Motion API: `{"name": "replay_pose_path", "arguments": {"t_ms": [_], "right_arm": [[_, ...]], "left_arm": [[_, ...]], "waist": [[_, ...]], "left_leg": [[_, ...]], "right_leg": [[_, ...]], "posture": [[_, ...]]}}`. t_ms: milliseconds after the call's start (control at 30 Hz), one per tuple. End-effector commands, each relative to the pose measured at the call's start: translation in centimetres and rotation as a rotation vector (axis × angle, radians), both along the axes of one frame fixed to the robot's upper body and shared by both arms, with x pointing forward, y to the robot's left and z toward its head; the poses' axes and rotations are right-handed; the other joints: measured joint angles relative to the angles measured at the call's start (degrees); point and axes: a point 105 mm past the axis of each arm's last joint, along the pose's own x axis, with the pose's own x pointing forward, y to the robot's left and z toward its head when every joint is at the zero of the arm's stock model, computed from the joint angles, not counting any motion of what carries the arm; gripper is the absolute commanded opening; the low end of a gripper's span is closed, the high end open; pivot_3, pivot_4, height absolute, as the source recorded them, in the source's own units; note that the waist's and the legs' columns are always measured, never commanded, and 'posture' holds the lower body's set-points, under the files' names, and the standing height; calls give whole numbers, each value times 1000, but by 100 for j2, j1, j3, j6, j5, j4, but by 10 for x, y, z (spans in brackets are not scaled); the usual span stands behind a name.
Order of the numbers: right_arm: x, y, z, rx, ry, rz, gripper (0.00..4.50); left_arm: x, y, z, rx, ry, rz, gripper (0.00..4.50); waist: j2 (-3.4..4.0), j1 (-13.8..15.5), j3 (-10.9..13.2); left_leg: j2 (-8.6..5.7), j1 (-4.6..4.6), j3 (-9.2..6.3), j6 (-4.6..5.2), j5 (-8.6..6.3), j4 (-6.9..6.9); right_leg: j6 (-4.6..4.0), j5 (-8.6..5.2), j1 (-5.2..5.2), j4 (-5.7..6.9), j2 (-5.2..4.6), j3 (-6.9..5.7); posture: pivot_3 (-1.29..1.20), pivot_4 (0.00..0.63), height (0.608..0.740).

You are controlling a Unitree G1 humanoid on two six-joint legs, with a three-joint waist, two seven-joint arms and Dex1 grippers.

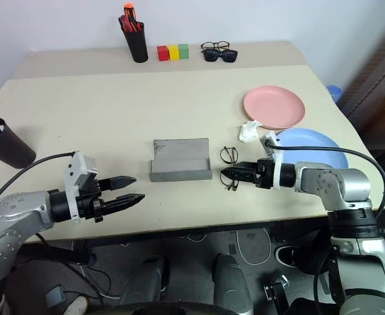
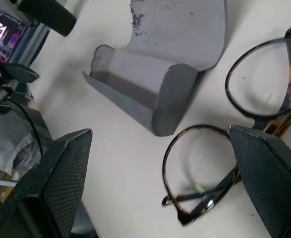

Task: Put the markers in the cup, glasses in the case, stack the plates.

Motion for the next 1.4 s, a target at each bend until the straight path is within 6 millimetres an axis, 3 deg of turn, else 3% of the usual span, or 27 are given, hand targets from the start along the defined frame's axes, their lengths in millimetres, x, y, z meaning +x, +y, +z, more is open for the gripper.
{"name": "replay_pose_path", "arguments": {"t_ms": [33,500,867,1067,1400], "right_arm": [[2,-2,14,7,-71,-20,4482],[14,0,-15,-30,-43,-86,4482],[24,16,-17,3,-35,-47,4482],[29,23,-17,3,-43,-36,1689],[30,22,-16,-3,-55,-35,1689]], "left_arm": [[1,-4,10,1,-59,-11,2836],[9,-10,12,-14,-69,-4,2836],[6,-10,13,-20,-64,23,2836],[4,-9,11,-20,-60,41,2867],[2,-11,8,-26,-50,52,2867]], "waist": [[0,1,0],[0,-4,0],[1,-109,1],[1,-134,1],[1,-135,1]], "left_leg": [[0,0,0,0,0,0],[0,-3,1,0,0,-5],[0,0,0,0,0,-5],[0,-1,0,0,0,-14],[0,-1,1,0,0,-18]], "right_leg": [[0,0,0,0,0,0],[-2,1,-4,-2,0,0],[-2,1,-3,-1,0,0],[-21,13,-5,-2,0,0],[-21,12,-9,-2,0,0]], "posture": [[0,150,740],[0,150,740],[0,150,740],[0,150,740],[0,150,740]]}}
